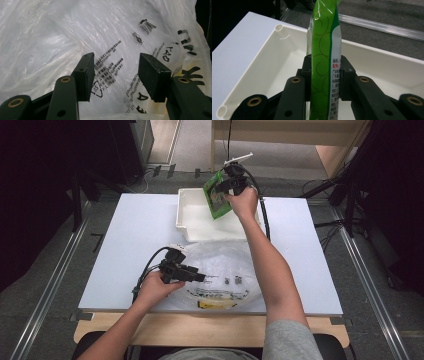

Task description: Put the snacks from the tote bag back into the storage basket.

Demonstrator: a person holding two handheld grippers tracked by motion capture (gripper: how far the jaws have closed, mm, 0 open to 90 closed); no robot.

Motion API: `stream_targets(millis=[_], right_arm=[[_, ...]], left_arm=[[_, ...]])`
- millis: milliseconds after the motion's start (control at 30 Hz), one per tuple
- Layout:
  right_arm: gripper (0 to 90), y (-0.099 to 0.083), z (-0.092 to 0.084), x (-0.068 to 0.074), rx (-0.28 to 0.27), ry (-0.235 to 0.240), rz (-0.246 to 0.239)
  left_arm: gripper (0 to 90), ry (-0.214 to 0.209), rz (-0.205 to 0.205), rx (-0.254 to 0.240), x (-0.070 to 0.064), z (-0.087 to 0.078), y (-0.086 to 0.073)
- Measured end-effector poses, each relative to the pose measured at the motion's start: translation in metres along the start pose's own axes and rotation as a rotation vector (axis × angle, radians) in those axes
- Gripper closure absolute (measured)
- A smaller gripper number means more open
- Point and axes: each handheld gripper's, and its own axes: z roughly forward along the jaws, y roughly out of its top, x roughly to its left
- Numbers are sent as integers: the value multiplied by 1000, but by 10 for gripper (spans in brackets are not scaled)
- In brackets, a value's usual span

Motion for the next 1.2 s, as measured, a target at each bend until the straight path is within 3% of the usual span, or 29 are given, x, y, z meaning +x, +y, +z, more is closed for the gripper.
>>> stream_targets(millis=[367,533,767,967,1200], right_arm=[[736,13,17,-1,-15,-37,-1],[735,13,23,-6,-32,-32,29],[732,8,29,-10,-40,-27,31],[728,-3,35,-11,-29,-31,-11],[724,-11,39,-16,-4,-12,6]], left_arm=[[479,-2,-6,-5,1,-2,0],[479,3,-1,-1,0,-2,0],[479,1,-1,1,0,0,-1],[479,3,6,12,0,0,-1],[479,3,8,20,-1,2,-1]])
